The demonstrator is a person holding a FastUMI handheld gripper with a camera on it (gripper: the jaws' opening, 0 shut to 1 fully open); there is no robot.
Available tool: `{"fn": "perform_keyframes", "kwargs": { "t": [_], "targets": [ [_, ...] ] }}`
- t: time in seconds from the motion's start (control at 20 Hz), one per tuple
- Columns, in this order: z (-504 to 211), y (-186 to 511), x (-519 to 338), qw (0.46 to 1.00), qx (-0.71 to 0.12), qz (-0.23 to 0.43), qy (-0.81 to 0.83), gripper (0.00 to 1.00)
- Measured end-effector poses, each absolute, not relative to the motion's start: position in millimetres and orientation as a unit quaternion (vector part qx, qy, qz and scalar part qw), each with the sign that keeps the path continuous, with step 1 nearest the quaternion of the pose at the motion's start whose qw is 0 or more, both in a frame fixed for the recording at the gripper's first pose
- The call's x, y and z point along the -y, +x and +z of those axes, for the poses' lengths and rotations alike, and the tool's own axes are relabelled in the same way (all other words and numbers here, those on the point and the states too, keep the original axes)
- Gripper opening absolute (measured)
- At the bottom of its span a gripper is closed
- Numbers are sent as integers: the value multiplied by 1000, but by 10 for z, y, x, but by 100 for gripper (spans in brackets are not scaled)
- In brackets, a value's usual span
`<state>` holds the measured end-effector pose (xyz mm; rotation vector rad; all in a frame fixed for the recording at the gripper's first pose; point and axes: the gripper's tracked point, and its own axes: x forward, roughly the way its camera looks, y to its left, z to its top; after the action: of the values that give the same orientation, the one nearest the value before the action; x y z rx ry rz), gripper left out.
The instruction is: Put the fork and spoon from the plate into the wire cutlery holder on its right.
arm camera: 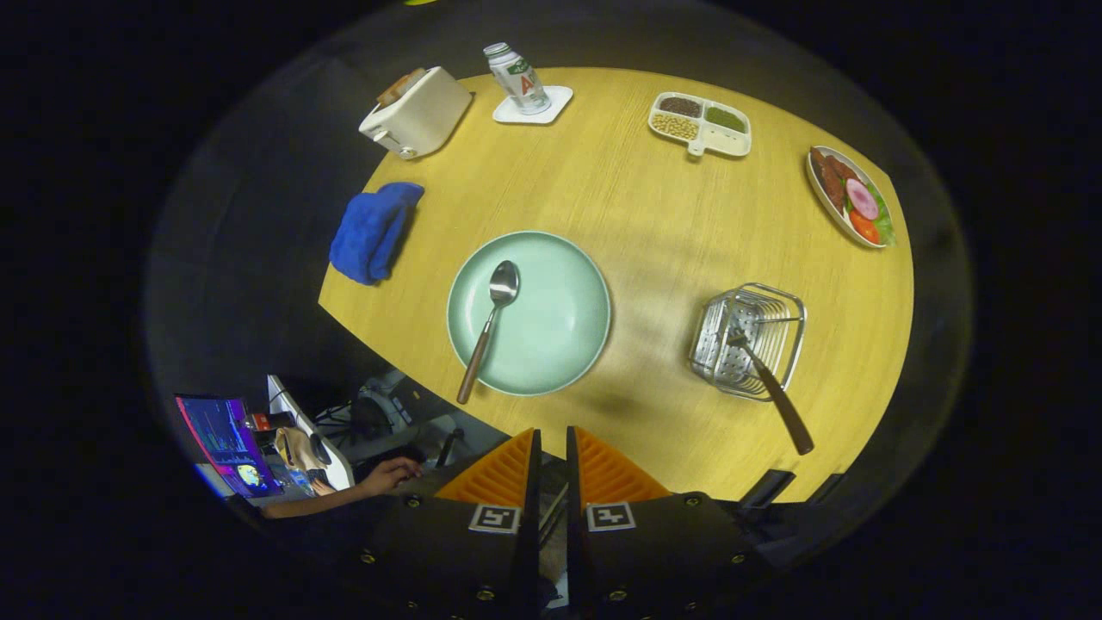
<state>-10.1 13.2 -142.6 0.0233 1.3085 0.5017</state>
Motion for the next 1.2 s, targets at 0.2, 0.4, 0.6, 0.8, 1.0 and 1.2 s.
{"fn": "perform_keyframes", "kwargs": {
  "t": [0.2, 0.4, 0.6, 0.8, 1.0, 1.2],
  "targets": [
    [-1565, -138, -536, 760, -602, 245, 1, 14],
    [-1742, -172, -916, 752, -607, 258, -5, 19],
    [-1966, -146, -1190, 747, -614, 256, 2, 21],
    [-2152, -37, -1300, 752, -613, 242, 7, 21],
    [-2354, 32, -1479, 746, -624, 230, 30, 21],
    [-2581, 35, -1523, 736, -639, 222, 22, 21]
  ]
}}
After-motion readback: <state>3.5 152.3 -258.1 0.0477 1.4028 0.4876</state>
